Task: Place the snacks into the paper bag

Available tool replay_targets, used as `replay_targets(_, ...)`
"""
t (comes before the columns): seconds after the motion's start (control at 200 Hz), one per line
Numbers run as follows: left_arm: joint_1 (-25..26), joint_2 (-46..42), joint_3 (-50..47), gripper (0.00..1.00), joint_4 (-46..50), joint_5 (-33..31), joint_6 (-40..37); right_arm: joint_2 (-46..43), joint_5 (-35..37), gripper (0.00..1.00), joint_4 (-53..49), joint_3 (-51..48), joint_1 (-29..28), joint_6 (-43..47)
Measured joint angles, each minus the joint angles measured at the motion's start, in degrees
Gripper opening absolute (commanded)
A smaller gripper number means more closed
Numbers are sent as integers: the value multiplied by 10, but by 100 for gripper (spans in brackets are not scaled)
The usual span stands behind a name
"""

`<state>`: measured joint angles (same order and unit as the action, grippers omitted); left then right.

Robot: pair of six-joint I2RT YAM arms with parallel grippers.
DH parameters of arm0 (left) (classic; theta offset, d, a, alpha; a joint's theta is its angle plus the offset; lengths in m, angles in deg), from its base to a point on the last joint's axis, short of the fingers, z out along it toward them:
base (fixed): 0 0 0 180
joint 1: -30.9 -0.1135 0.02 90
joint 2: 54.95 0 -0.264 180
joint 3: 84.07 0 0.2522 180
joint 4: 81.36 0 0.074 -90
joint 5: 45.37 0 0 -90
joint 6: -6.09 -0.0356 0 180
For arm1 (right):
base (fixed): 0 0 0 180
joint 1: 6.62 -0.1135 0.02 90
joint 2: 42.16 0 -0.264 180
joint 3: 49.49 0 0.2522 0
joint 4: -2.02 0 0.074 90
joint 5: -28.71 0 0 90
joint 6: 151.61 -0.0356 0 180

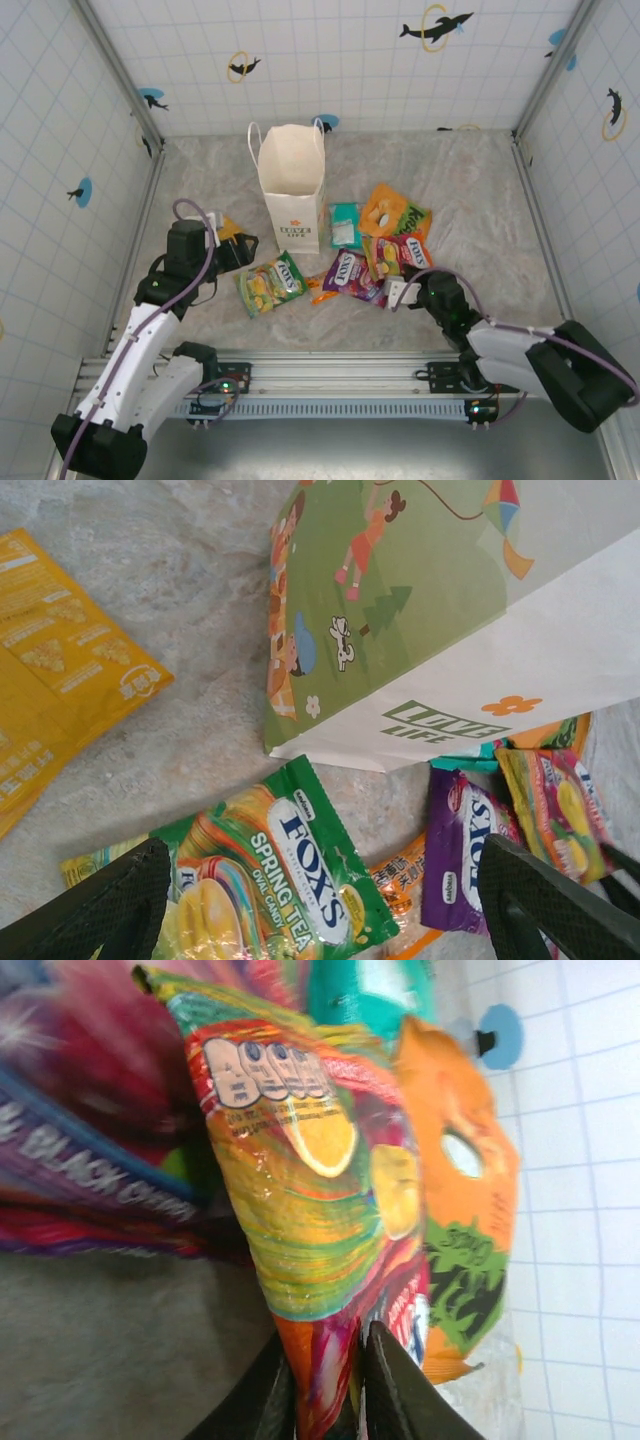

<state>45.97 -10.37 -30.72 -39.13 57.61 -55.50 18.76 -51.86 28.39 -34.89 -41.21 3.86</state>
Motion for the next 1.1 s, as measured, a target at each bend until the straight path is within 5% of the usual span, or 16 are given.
replay_targets(0.415, 0, 15, 14, 81, -20, 39, -119, -115, -128, 0, -163, 87, 50, -118)
replay_targets(1.101, 0, 183, 262, 80, -33, 11, -49, -37, -193, 0, -326, 414, 64, -507)
